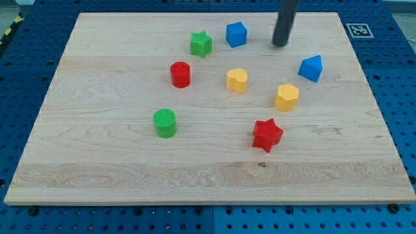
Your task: Push the green star towards the top left
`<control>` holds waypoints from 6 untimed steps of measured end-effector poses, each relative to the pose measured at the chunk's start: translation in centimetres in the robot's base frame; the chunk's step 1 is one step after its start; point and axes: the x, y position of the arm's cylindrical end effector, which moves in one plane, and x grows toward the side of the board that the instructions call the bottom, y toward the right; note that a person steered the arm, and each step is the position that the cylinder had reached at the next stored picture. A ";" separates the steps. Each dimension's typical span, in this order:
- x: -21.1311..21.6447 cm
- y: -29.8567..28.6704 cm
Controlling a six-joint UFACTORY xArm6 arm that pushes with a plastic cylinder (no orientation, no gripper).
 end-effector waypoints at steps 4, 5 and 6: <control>1.5 -10.9; -0.4 -11.8; -0.4 -12.8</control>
